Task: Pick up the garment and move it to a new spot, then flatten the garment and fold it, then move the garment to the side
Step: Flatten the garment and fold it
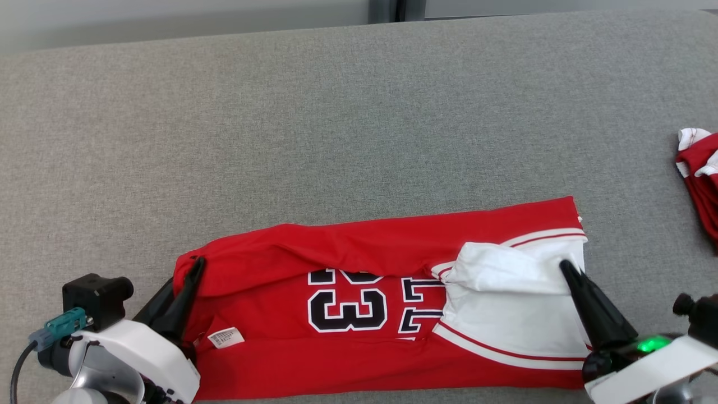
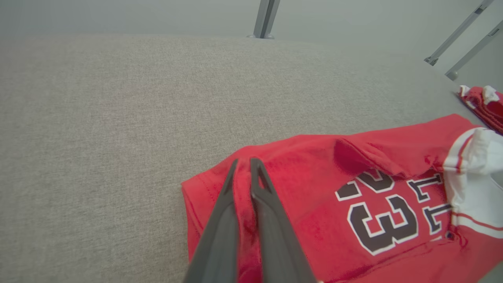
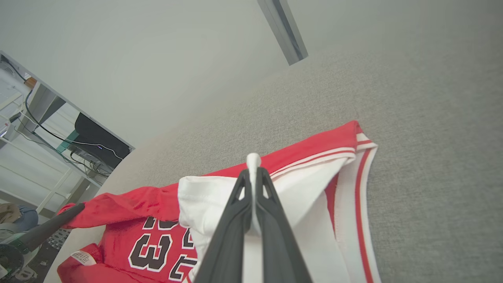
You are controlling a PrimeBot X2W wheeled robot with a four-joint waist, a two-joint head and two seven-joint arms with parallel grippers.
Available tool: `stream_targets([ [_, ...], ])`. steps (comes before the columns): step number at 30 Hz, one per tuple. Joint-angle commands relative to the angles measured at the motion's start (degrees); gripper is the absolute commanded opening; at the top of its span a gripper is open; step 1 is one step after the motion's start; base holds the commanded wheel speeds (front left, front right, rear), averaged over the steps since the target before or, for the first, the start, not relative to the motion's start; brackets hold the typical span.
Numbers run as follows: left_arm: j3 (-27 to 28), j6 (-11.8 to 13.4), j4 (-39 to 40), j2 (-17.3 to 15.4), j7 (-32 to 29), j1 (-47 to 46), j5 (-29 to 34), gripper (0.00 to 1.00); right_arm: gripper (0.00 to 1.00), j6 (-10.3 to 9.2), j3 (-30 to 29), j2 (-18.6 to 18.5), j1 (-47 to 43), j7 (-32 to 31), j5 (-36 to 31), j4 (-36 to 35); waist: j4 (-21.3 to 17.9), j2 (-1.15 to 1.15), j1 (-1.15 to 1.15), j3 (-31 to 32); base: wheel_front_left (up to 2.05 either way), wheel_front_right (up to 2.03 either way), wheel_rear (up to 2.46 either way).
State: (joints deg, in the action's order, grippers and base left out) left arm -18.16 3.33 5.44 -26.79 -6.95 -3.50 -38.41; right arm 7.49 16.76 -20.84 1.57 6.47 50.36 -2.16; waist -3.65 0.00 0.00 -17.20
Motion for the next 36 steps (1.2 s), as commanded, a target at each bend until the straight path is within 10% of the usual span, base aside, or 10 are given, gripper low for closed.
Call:
stream_targets([
  [1,0.44,-0.27,0.45,-0.71,0.29,0.79,-0.52,0.0,0.0,0.01,-0.83,0.73,-1.55,-0.6,-0.32,-0.59,0.1,0.0,0.0,-0.01,0.0,0.0,0.0],
  [6,-0.13,-1.56,-1.38,-0.94,-0.55,2.08,-1.93,0.0,0.0,0.01,-2.44,3.1,-4.99,-2.9,-2.93,-0.21,0.15,0.0,0.0,-0.21,0.0,0.0,0.0],
  [7,-0.11,-1.73,-1.82,-0.73,-0.47,1.98,-2.2,0.16,0.0,0.01,-2.56,3.36,-5.34,-3.26,-3.9,0.36,0.14,0.0,0.0,-0.21,0.0,0.0,0.0],
  [8,-0.13,-1.73,-2.42,-0.49,-0.33,1.82,-2.36,0.89,0.37,0.01,-2.63,3.9,-5.55,-3.53,-4.48,0.75,0.13,0.0,0.0,-0.18,0.0,0.0,0.0],
  [9,-0.06,-1.62,-2.96,-0.39,0.11,1.68,-2.17,1.0,0.75,0.02,-2.57,4.52,-5.74,-3.8,-4.91,1.13,0.14,0.0,0.0,-0.1,0.0,0.0,0.0],
  [10,0.09,-1.41,-3.43,-0.21,0.71,1.73,-2.02,1.0,1.0,0.01,-2.69,4.8,-5.91,-3.98,-5.81,1.59,0.12,0.0,0.0,0.0,0.0,0.0,0.0],
  [20,3.8,1.67,-4.82,6.59,15.7,2.89,-0.95,1.0,1.0,0.01,-6.49,6.33,-5.44,3.86,-17.2,-1.65,0.78,0.0,0.0,2.77,0.0,0.0,0.0],
  [36,4.36,8.65,0.06,9.17,21.83,4.3,9.85,1.0,1.0,0.01,-18.89,10.99,-4.22,4.91,-33.96,-3.15,2.97,0.0,0.0,7.45,0.0,0.0,0.0],
])
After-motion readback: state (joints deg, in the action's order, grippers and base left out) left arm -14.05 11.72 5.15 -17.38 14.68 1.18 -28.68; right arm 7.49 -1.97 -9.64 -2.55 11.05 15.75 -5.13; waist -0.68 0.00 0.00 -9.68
